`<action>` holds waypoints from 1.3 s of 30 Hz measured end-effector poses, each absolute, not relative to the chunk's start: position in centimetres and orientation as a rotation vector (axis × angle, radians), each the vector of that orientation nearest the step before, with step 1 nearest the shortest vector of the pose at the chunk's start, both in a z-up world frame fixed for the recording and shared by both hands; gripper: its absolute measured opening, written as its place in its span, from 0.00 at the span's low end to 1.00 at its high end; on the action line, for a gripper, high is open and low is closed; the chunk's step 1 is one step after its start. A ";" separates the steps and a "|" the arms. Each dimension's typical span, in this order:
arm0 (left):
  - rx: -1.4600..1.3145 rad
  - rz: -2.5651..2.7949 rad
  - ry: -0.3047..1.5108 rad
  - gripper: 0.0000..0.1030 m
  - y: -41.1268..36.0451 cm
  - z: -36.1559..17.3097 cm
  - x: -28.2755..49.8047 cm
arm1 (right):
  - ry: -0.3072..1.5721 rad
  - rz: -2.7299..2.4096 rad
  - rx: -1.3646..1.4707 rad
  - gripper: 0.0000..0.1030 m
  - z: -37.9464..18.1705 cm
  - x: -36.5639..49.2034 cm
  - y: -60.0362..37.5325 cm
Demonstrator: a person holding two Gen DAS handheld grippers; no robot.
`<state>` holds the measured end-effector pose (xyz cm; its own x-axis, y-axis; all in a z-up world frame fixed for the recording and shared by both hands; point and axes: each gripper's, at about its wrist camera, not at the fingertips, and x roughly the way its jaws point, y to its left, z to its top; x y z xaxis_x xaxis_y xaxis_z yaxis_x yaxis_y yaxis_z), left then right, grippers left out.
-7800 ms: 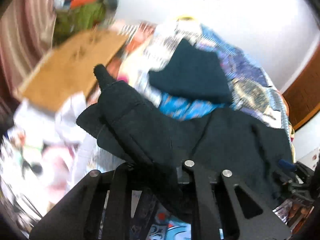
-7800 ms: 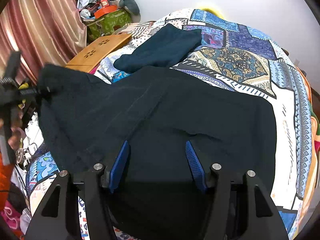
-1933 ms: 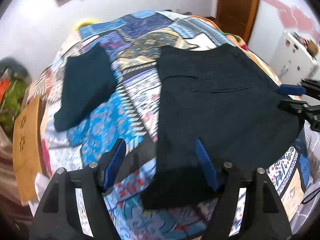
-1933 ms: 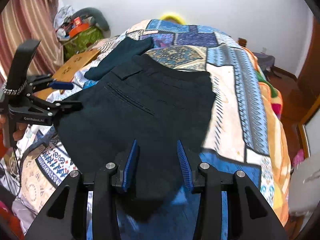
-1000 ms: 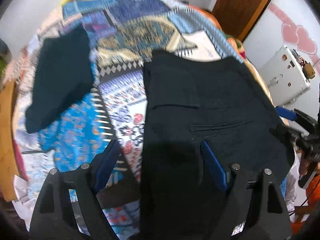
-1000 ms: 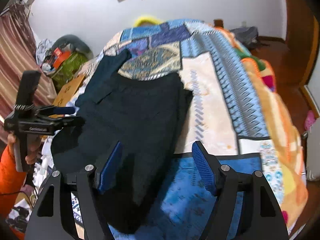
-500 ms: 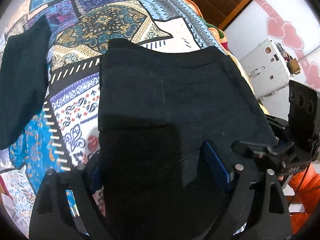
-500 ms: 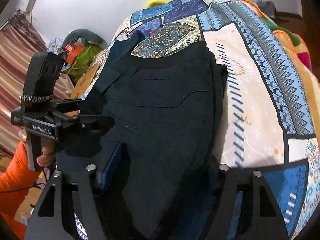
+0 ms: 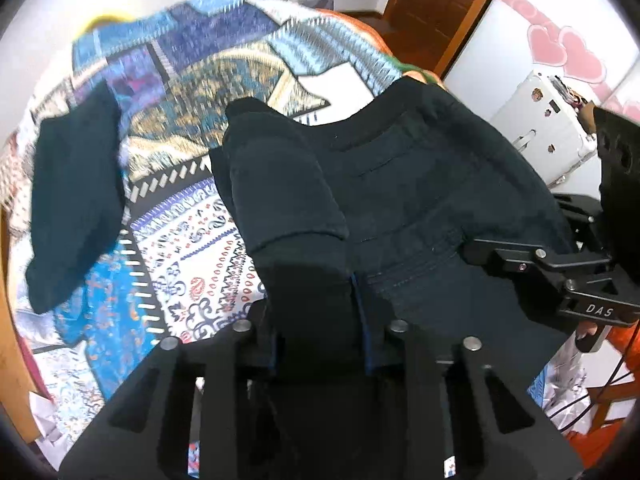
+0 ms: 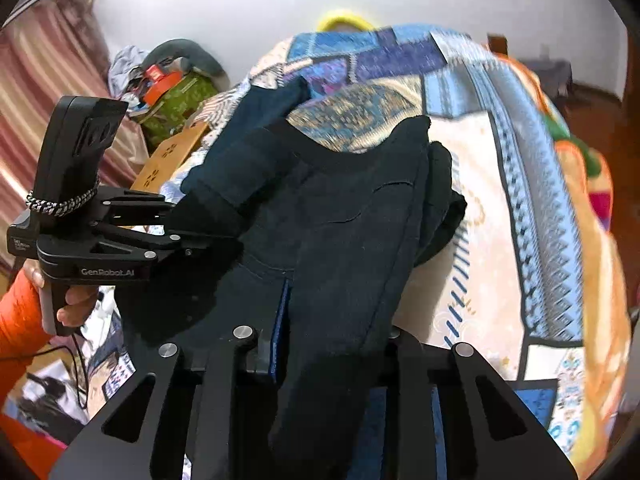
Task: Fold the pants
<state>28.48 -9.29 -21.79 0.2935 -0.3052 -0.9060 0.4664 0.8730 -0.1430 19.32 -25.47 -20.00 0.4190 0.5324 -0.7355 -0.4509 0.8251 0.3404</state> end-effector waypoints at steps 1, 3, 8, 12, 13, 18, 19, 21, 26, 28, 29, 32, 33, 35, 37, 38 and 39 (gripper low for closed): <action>0.163 -0.512 1.143 0.26 -9.3 -21.2 28.1 | 0.941 0.618 0.079 0.22 -19.4 19.1 -25.3; 0.170 -0.497 1.093 0.25 -9.0 -19.8 27.2 | 0.907 0.622 0.059 0.22 -18.3 18.9 -24.8; 0.144 -0.445 0.973 0.24 -6.3 -15.3 26.1 | 0.819 0.658 0.023 0.22 -15.0 19.1 -23.1; 0.123 -0.374 0.862 0.24 -3.1 -11.5 26.3 | 0.730 0.701 -0.017 0.22 -12.0 20.3 -20.2; 0.124 -0.353 0.838 0.24 -2.2 -10.8 26.5 | 0.706 0.715 -0.028 0.22 -11.3 20.8 -19.4; 0.116 -0.247 0.753 0.24 2.3 -8.2 29.0 | 0.637 0.772 -0.079 0.22 -9.1 24.3 -14.0; 0.120 -0.228 0.739 0.24 3.2 -7.9 29.6 | 0.630 0.780 -0.083 0.22 -8.9 25.0 -13.2; 0.123 -0.195 0.715 0.24 5.0 -7.5 31.2 | 0.614 0.796 -0.084 0.22 -8.7 27.1 -11.2; 0.111 -0.132 0.714 0.25 9.7 -8.7 36.0 | 0.594 0.821 -0.131 0.22 -10.1 31.4 -6.8; 0.108 -0.110 0.729 0.25 11.2 -10.2 38.0 | 0.611 0.828 -0.153 0.22 -11.6 33.8 -4.7; 0.106 -0.097 0.744 0.25 11.8 -11.2 39.1 | 0.622 0.832 -0.156 0.22 -12.1 34.5 -4.0; 0.108 -0.071 0.792 0.25 13.6 -14.4 41.6 | 0.672 0.842 -0.160 0.22 -15.0 37.6 -1.7; 0.119 -0.065 0.811 0.25 14.1 -15.8 42.5 | 0.694 0.845 -0.156 0.22 -16.1 38.7 -1.1; 0.124 -0.055 0.854 0.26 15.1 -18.4 44.4 | 0.743 0.844 -0.141 0.22 -18.5 40.7 0.1; 0.115 -0.049 0.905 0.26 16.3 -21.1 46.4 | 0.790 0.835 -0.134 0.22 -20.9 42.4 1.1; 0.097 -0.048 0.938 0.26 17.0 -22.9 47.5 | 0.811 0.828 -0.140 0.22 -22.1 43.1 1.7; 0.083 -0.051 0.961 0.26 17.4 -24.1 48.2 | 0.839 0.820 -0.151 0.22 -23.5 43.8 2.2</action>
